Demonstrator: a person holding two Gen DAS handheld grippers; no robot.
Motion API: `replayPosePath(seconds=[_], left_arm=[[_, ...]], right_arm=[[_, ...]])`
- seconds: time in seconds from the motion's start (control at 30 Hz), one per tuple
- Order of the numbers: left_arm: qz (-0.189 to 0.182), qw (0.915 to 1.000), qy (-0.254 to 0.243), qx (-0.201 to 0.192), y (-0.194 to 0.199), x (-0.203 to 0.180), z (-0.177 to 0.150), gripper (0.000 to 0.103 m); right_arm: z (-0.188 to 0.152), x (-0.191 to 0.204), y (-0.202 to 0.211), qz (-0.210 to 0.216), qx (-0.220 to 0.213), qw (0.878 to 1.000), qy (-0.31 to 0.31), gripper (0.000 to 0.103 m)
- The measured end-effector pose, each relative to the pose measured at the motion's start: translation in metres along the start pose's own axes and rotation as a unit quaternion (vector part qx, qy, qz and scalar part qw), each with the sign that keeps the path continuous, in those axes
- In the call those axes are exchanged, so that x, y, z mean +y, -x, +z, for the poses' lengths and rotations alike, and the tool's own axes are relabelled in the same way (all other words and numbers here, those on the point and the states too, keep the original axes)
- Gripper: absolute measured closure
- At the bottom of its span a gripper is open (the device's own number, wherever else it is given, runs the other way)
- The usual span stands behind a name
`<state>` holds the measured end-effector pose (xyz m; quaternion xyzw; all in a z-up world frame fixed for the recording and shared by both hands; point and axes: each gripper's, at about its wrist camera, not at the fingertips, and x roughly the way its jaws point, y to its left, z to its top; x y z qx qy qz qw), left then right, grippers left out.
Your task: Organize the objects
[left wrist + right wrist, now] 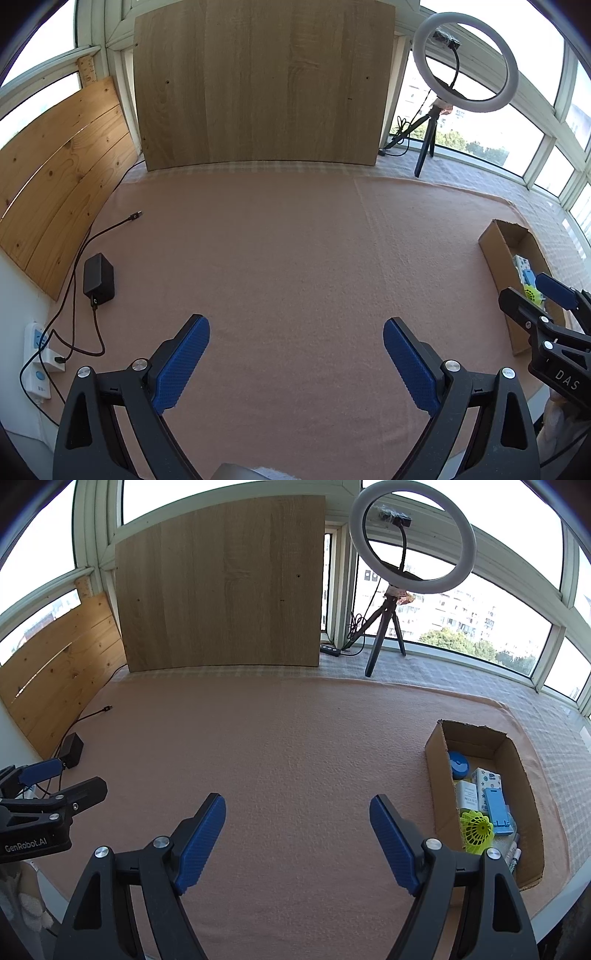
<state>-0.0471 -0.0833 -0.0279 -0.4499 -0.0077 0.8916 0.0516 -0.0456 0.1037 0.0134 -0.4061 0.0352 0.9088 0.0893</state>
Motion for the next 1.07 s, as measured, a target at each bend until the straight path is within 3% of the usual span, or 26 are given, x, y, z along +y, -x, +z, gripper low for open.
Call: replayPosePath(seconds=[1.07], left_arm=[[-0.008, 0.9999, -0.011, 0.006, -0.009, 0.0026, -0.003, 0.004]], right_arm=[[-0.0044, 0.0026, 0.0017, -0.008, 0.005, 1.0, 0.001, 0.025]])
